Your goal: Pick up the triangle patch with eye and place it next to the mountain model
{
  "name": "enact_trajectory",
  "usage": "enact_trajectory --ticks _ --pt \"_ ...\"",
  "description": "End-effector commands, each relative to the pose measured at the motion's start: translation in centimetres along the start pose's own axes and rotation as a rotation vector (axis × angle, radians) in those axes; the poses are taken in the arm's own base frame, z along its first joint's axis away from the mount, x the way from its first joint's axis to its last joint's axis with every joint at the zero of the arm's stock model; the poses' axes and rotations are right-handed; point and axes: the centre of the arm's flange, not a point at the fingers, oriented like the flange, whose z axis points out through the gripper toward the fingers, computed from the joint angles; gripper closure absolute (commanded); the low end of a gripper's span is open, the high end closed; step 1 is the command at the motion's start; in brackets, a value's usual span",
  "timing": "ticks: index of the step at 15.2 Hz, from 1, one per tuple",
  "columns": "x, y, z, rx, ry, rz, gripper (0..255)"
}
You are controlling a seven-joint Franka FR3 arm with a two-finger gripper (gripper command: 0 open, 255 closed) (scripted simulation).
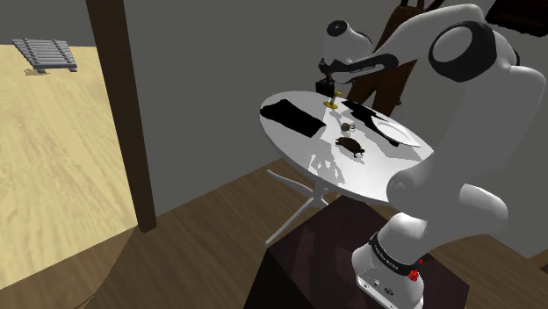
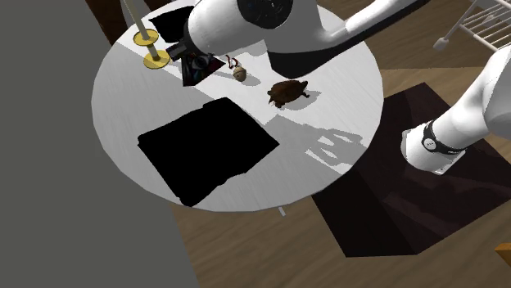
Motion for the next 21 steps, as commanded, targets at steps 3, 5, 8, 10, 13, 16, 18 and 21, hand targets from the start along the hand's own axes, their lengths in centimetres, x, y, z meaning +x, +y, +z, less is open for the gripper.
enact_trajectory --ticks 3,5,8,10,13,16,18,21 --pt "3.2 1.8 4.1 0.001 0.001 -0.001 255" --pt "4.9 2.8 6.1 0.001 0.001 -0.001 255" --pt "3.7 2.8 7.1 0.001 0.002 -0.001 255" --pt "2.9 2.8 7.8 0.001 0.002 -0.001 255" --pt "1.7 2.8 8.8 0.001 0.002 -0.001 255" --pt "0.5 2.8 9.8 0.001 0.002 -0.001 255" --pt "-0.3 2.8 10.5 0.001 0.002 -0.001 255" --pt "-1.5 2.8 11.5 0.001 0.002 -0.001 255"
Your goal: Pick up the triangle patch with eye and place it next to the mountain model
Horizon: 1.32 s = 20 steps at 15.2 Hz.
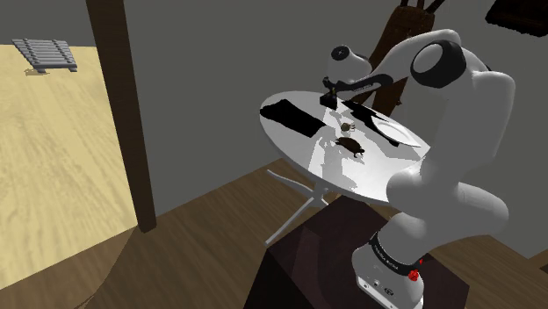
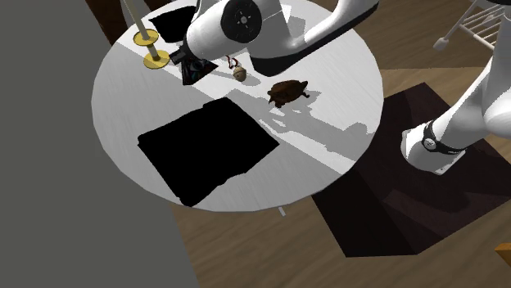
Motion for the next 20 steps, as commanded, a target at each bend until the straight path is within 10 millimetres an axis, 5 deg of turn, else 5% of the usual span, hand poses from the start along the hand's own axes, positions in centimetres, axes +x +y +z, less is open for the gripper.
enact_trajectory --ticks 1,14,20 --pt "-0.8 -0.1 0.6 0.0 0.001 0.0 255" --pt "-6.2 0.0 5.2 0.0 0.001 0.0 255" --pt "-6.2 0.0 5.2 0.0 0.001 0.0 255"
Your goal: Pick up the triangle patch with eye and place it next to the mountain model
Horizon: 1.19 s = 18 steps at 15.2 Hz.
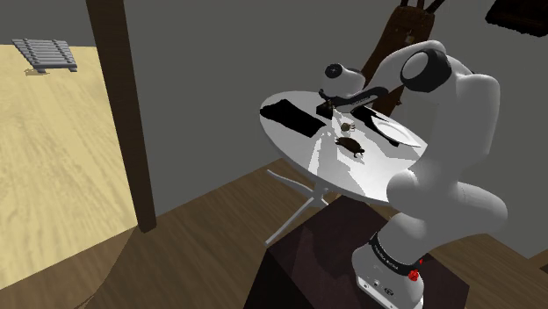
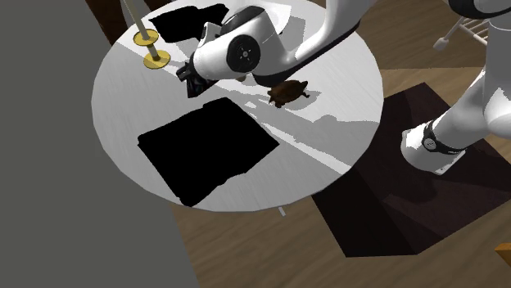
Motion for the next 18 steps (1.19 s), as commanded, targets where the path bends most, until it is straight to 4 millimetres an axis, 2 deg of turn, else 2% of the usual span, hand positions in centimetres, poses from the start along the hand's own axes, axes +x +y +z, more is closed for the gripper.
enact_trajectory --ticks 1,2,3,5,8,12,18 --pt "-1.4 -0.1 0.5 0.0 -0.024 -0.01 255" --pt "-1.4 -0.1 0.5 -0.001 -0.024 -0.01 255" --pt "-1.6 -0.1 0.3 -0.001 -0.024 -0.01 0" --pt "-1.6 -0.7 0.1 -0.001 -0.023 -0.01 0" --pt "-1.4 -0.1 0.5 0.0 -0.024 -0.01 0" --pt "-1.3 -0.1 -4.5 0.0 -0.024 -0.01 0" --pt "-1.3 -0.1 -4.5 0.0 -0.024 -0.01 0"
